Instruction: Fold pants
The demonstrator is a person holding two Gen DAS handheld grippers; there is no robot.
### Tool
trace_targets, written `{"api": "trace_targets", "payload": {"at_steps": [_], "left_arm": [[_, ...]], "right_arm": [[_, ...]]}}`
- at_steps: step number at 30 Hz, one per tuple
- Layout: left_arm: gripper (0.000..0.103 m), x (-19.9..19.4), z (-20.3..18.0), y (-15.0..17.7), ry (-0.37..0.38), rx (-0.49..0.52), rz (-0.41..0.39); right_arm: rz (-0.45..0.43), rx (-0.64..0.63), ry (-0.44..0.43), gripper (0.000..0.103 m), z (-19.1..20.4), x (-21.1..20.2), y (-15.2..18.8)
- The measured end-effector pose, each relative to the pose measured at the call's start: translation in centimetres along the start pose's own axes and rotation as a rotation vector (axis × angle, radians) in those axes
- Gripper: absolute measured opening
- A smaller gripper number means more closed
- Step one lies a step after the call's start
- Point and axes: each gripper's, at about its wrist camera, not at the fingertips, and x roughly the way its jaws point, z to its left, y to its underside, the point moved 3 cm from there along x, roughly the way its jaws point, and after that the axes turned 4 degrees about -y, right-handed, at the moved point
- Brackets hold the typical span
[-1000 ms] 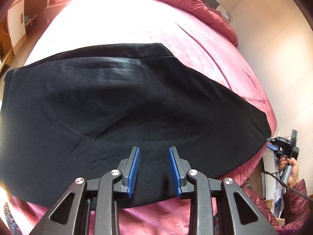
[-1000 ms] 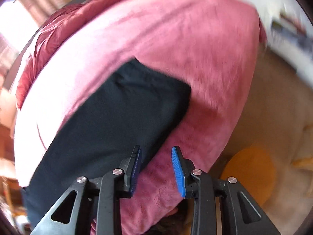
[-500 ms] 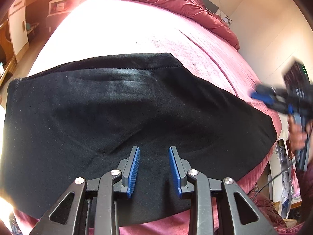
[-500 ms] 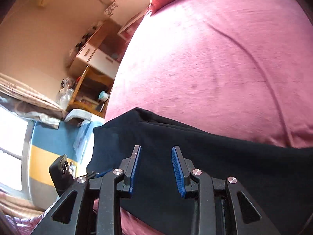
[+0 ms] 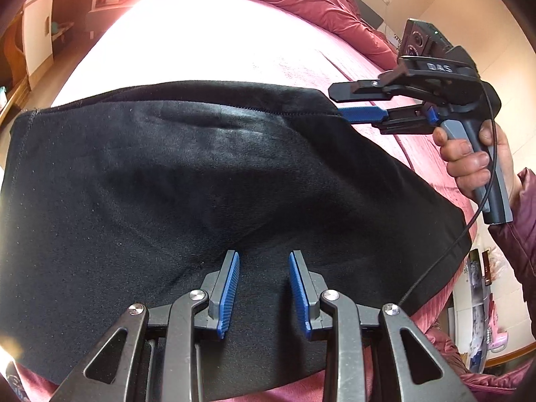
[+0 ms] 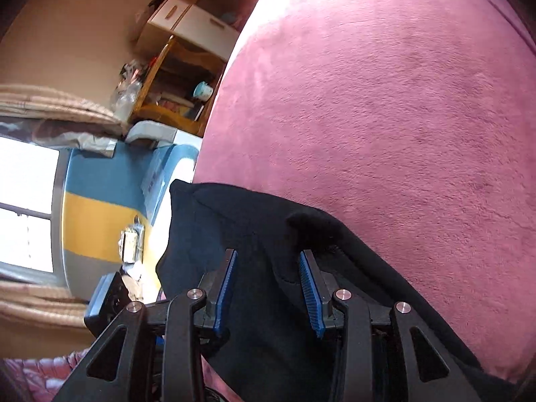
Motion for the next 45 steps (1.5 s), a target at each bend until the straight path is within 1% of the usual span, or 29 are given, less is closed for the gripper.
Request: {"api": "trace_targets", "payload": {"at_steps": [3,6,7,8,9,12,13,14,16,17,19,22,23,24,25,26,28,30,32,34,36,39,40,41,43,45], "left_arm": [[0.031,0.3,0.7,0.0,0.009,-0.012,0.003],[0.031,0.5,1.9,-0.3,0.012,-0.017,0.004],[0.031,0.4,2.1,-0.3,0.011,-0.017,0.005],[0.031,0.5,2.3,-0.3,0.01,-0.015,0.005],[0.031,0.5,2.5,-0.4,0.009,-0.016,0.006],[0.031,1.0,2.3,-0.2,0.015,-0.034,0.007],[0.031,1.2,2.6,-0.3,0.021,-0.04,0.007],[0.031,1.3,2.8,-0.4,0.023,-0.043,0.008],[0.031,1.7,3.1,-0.6,0.012,-0.051,0.017],[0.031,1.9,3.1,-0.7,0.006,-0.051,0.018],[0.031,1.9,3.2,-0.9,0.0,-0.052,0.026],[0.031,1.3,3.5,-1.3,0.011,-0.075,0.032],[0.031,0.9,3.6,-1.5,0.009,-0.074,0.025],[0.032,0.4,3.7,-1.6,0.004,-0.065,0.008],[0.033,-0.2,3.9,-1.7,-0.006,-0.056,-0.015],[0.033,-0.8,4.2,-1.9,-0.017,-0.055,-0.032],[0.033,-1.6,5.4,-2.3,-0.036,-0.073,-0.055],[0.033,-2.5,6.9,-2.7,-0.057,-0.105,-0.083],[0.033,-3.2,8.6,-3.1,-0.088,-0.138,-0.096],[0.033,-3.8,10.2,-3.1,-0.111,-0.165,-0.105],[0.033,-4.4,11.3,-2.7,-0.131,-0.184,-0.113],[0.033,-4.5,13.5,-2.2,-0.175,-0.219,-0.086],[0.033,-4.7,14.0,-2.0,-0.183,-0.229,-0.072],[0.033,-4.7,14.5,-1.8,-0.19,-0.235,-0.071],[0.033,-5.0,15.2,-1.7,-0.203,-0.236,-0.075],[0.033,-5.8,15.4,-1.9,-0.202,-0.24,-0.085]], "right_arm": [[0.014,-0.013,-0.01,0.039,0.2,1.1,-0.9],[-0.018,0.027,-0.008,0.039,-0.2,2.1,-2.0],[-0.031,0.027,0.019,0.029,-0.1,2.5,-2.3],[-0.04,0.014,0.039,0.015,0.1,2.5,-2.3],[-0.062,-0.008,0.051,0.01,0.7,2.2,-2.2],[-0.192,-0.041,0.004,0.005,1.9,-1.1,-2.0],[-0.212,-0.017,0.027,0.005,1.3,-1.6,-2.1],[-0.205,0.013,0.079,0.004,0.2,-1.1,-2.3],[-0.167,0.023,0.187,0.004,-1.2,0.8,-2.6],[-0.155,0.027,0.214,0.004,-1.7,1.7,-2.8],[-0.171,0.041,0.236,0.004,-1.8,2.3,-3.3],[-0.179,0.076,0.223,0.005,-1.6,1.6,-3.5],[-0.189,0.088,0.208,0.01,-1.4,0.9,-3.3],[-0.207,0.088,0.214,0.015,-1.2,0.1,-3.0],[-0.227,0.082,0.22,0.027,-0.8,-0.7,-2.5],[-0.248,0.084,0.216,0.03,-0.5,-1.6,-2.0],[-0.293,0.075,0.218,0.03,0.3,-3.6,-0.7],[-0.317,0.044,0.226,0.03,1.4,-4.9,0.9],[-0.316,0.013,0.224,0.03,2.6,-5.5,2.8],[-0.301,-0.024,0.223,0.03,3.6,-5.2,4.6],[-0.277,-0.03,0.268,0.03,3.6,-4.0,5.8],[-0.256,0.021,0.414,0.03,1.6,-1.7,5.8],[-0.263,0.048,0.458,0.025,0.6,-1.2,5.4],[-0.279,0.081,0.472,0.016,-0.3,-0.9,5.0],[-0.31,0.115,0.481,0.013,-1.2,-0.8,4.2],[-0.304,0.112,0.501,0.013,-1.1,-0.8,4.0]]}}
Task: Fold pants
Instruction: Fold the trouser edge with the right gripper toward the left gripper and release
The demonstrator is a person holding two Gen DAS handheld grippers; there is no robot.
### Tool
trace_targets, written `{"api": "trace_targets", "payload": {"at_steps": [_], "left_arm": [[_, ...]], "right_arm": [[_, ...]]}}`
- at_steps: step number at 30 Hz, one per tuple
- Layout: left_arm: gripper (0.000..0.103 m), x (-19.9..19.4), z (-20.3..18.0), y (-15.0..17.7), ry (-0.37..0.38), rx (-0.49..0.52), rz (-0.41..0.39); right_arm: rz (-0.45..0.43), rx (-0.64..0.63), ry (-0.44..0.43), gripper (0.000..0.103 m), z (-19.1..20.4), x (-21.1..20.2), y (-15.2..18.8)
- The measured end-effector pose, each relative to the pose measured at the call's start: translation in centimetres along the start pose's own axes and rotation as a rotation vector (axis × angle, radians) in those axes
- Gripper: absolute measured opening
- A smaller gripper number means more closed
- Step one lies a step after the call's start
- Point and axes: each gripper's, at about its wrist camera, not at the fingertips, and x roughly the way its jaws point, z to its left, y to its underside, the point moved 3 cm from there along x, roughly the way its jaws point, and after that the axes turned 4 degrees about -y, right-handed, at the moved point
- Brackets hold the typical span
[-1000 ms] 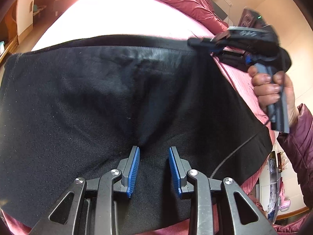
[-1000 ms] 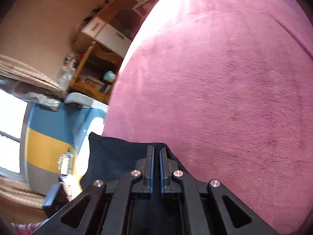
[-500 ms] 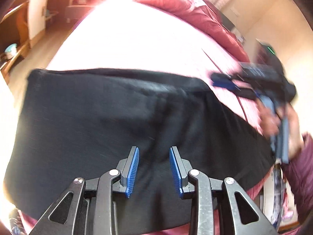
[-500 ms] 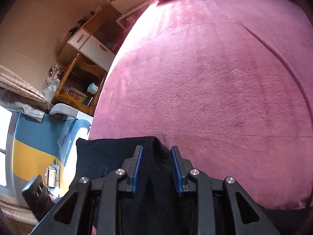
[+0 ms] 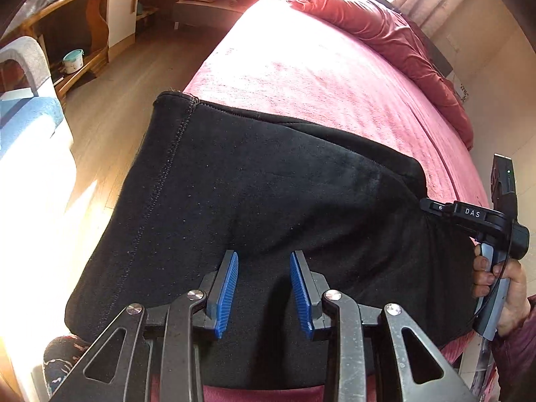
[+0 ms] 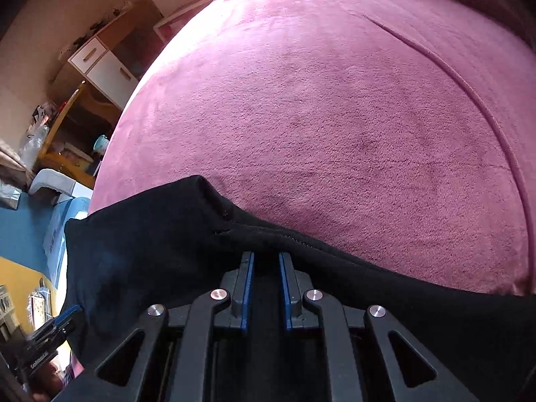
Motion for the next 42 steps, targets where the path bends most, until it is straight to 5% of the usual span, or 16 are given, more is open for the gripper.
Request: {"api": "trace_targets", "payload": {"at_steps": [6,8,16,21,24,29,35,38,42], "left_arm": [[0.043,-4.3,3.8,-0.9,0.03,-0.068,-0.065],[0.048,-5.8,5.9,-0.9,0.029,-0.12,-0.078],[0.046,-8.3,12.7,2.2,0.07,-0.375,-0.018],[0.044,-5.6,12.0,3.9,0.039,-0.387,0.068],[0.023,-4.5,11.4,4.5,0.018,-0.368,0.089],[0.008,-5.2,10.3,4.3,-0.041,-0.295,0.022],[0.006,-5.7,9.7,4.0,-0.129,-0.193,-0.015],[0.006,-3.7,10.2,5.2,-0.151,-0.195,0.046],[0.009,-4.1,10.0,4.8,-0.17,-0.172,0.031]], "right_arm": [[-0.021,-0.035,0.013,0.018,0.3,-2.2,1.4],[-0.034,-0.053,0.023,0.027,0.4,-3.4,2.4],[-0.014,-0.12,-0.054,0.031,1.4,-6.0,9.0],[0.015,-0.111,-0.049,0.031,0.8,-5.6,12.9],[0.012,-0.121,-0.042,0.038,0.6,-5.4,14.2],[0.015,-0.12,-0.049,0.059,0.8,-5.0,14.9],[0.019,-0.129,-0.059,0.083,1.5,-4.3,15.7],[0.028,-0.176,-0.025,0.087,2.1,-3.9,16.1],[0.018,-0.188,-0.003,0.088,2.5,-3.6,16.3]]}}
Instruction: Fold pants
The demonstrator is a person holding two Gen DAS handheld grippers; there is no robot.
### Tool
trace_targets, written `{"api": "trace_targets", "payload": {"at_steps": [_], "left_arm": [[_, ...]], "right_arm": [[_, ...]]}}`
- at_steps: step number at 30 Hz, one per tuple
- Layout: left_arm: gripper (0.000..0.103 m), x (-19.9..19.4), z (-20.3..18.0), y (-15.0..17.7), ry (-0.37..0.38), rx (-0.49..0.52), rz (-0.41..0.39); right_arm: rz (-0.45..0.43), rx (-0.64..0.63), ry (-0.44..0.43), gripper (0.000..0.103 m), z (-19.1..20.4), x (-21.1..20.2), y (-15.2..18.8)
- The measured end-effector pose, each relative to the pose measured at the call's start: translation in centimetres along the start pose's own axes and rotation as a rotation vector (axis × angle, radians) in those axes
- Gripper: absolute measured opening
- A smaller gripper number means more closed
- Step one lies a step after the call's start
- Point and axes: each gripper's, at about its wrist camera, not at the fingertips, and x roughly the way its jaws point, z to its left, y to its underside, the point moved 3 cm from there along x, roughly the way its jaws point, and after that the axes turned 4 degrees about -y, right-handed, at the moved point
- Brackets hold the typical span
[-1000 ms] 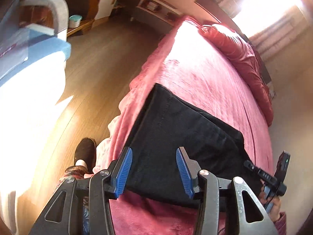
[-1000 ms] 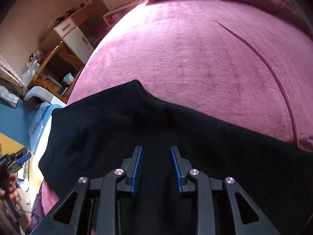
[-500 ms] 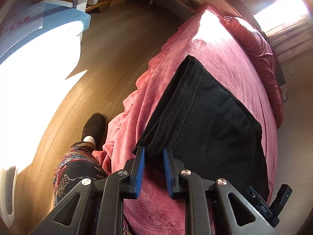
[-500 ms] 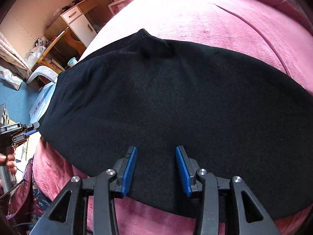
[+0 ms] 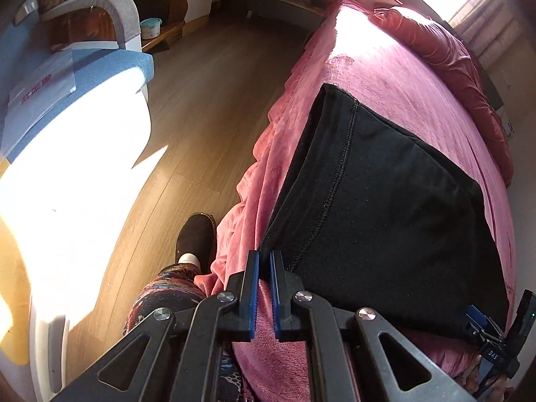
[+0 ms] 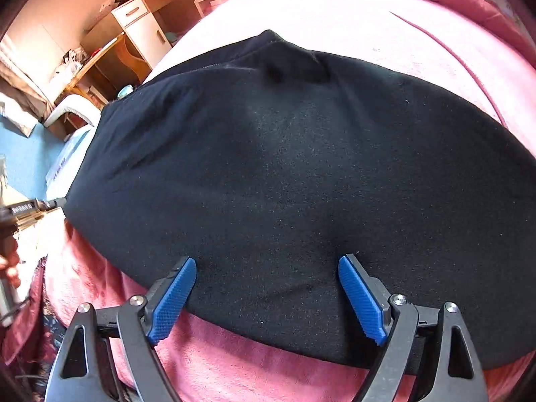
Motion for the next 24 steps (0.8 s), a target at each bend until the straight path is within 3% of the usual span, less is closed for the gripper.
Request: {"api": "trace_targets", "payload": {"at_steps": [3,6,9,12,14,18,21,24], "left_arm": [[0.019,-1.1,-0.1,-0.4,-0.049,0.001,-0.028],[0.024,-3.0,-0.3,-0.9,-0.058,-0.021,-0.09],[0.03,-5.2,-2.0,-1.5,-0.038,0.018,-0.179],[0.031,-6.2,-4.8,-1.2,-0.009,0.086,-0.213],[0.031,-6.2,-7.2,-0.5,0.021,0.139,-0.211],[0.031,-4.8,-12.1,1.1,0.048,0.246,-0.178],[0.031,-3.8,-15.6,2.3,0.082,0.327,-0.15],[0.031,-3.0,-18.6,3.5,0.085,0.421,-0.132]], "right_arm": [[0.004,-0.009,0.005,0.09,0.8,0.6,-0.2],[-0.001,-0.006,0.0,0.09,0.9,0.6,-0.3],[-0.006,-0.002,-0.001,0.09,0.5,0.2,-0.1],[-0.018,0.001,0.008,0.089,0.3,-0.4,0.1],[-0.044,0.019,0.014,0.082,0.1,-1.2,0.0],[-0.097,0.116,0.001,0.076,-1.8,-3.9,0.4],[-0.139,0.201,-0.001,0.075,-4.6,-6.0,0.8],[-0.178,0.345,-0.023,0.066,-9.2,-8.5,1.6]]}}
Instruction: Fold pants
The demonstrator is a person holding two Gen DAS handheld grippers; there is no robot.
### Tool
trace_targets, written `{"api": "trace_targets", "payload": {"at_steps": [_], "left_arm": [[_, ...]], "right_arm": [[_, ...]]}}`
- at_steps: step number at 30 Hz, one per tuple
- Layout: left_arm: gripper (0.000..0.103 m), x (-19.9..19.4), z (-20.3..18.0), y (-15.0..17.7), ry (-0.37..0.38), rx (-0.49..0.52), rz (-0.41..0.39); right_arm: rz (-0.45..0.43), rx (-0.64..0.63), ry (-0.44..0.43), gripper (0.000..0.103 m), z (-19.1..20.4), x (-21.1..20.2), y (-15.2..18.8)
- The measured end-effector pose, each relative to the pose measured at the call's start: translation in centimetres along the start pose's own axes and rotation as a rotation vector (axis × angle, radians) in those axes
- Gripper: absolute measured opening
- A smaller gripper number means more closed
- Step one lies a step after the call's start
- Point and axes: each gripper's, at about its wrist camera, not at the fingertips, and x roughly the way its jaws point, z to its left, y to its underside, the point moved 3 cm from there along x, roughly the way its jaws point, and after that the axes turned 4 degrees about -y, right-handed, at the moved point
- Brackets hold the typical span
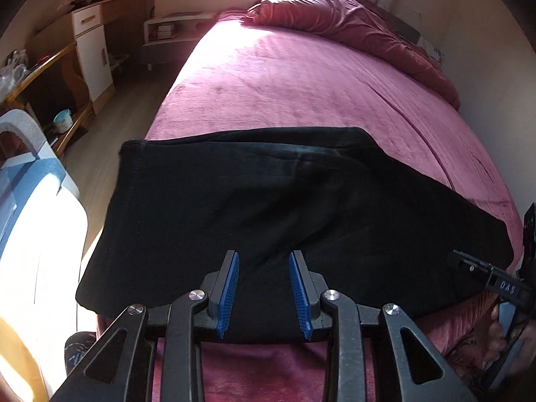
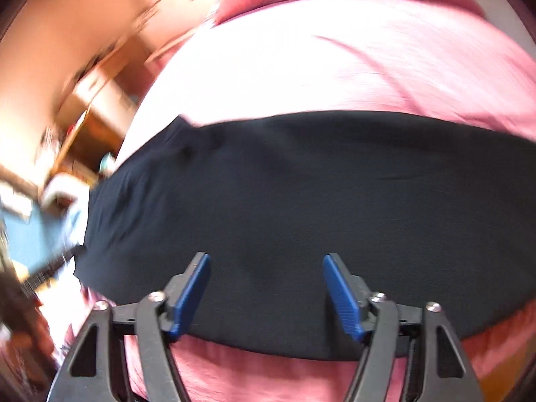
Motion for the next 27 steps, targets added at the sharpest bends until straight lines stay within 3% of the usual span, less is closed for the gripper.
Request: {"api": "trace_targets", "payload": {"at_steps": [2,7,15,20,23,27], "left_arm": [[0.031,0.6,-1.8,0.1,0.012,0.057,0.013],[0.031,1.5,-3.9,0.4,0.045,0.142,0.052],[0.033,2.0,-4.9,-0.3,0.107,0.152,0.093],[0.035,2.1,-7.2,-1.3,0.087,0.214,0.072],[0.053,2.1,-9.4,-1.7,0.088,0.239,0.054],[0.054,2.1,-12.1,-2.0,0.105,0.266,0.028]], "right_arm": [[-0.037,0.122,-0.014,0.061,-4.1,-2.1,-0.4],[-0.169,0.414,0.004,0.059,-15.9,-8.9,0.4],[-0.383,0.829,0.035,0.059,-30.4,-16.4,6.1],[-0.437,0.932,0.0,0.059,-36.0,-17.5,7.4],[-0.457,0.953,-0.031,0.059,-37.5,-17.4,7.5],[-0.487,0.965,-0.071,0.06,-39.1,-17.2,7.2]]}}
